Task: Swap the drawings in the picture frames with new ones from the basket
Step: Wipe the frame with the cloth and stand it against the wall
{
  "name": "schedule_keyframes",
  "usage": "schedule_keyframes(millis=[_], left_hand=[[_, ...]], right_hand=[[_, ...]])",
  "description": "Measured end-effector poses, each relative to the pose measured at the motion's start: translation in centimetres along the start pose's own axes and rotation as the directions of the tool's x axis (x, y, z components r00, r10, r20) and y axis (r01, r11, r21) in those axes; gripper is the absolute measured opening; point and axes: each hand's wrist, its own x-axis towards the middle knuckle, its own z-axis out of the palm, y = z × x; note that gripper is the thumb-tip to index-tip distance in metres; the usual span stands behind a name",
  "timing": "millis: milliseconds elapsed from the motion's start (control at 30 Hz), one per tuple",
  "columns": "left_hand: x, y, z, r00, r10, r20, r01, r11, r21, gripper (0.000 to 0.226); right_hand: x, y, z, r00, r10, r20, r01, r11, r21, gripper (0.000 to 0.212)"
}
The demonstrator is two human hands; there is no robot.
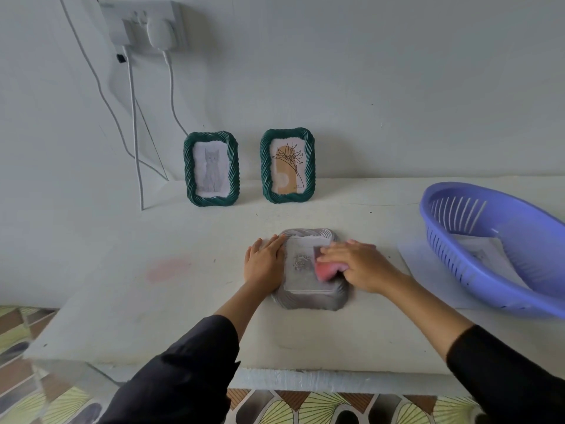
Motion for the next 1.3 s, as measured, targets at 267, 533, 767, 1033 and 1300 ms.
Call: schedule_keyframes(millis=[267,533,767,1033,1300], left_hand=[[-0.4,3.0,-2.1,0.985,-0.157,0.064,0.159,0.987,-0.017,0.046],[-2.7,10.8,-3.7,0.993,-0.063,0.101,0.099,0.909,-0.406,0.077],[-2.0,9.2,-3.1,0.994,-0.08,0.077,0.105,0.898,-0.428,0.072],[-0.9,2.8,-8.0,0.978,-0.123,-0.169,0.13,0.991,0.028,0.062],[-2.4,-8.6,-8.9,0.917,-0.392,-0.074,0.394,0.863,0.315,0.054]], right_hand=[[2.5,-3.0,-2.8,0.816,0.516,-0.259,-0.106,0.574,0.812,0.025],[2.7,-6.6,-2.5,0.917,0.287,0.278,-0.116,-0.476,0.872,0.055],[1.7,-5.5,-1.0,0.948,0.194,0.254,-0.131,-0.488,0.863,0.069],[1.2,-2.8,1.2,0.83,0.532,-0.165,-0.354,0.732,0.582,0.033],[0.7,-2.2,3.8,0.841,0.482,-0.248,-0.41,0.865,0.289,0.044]])
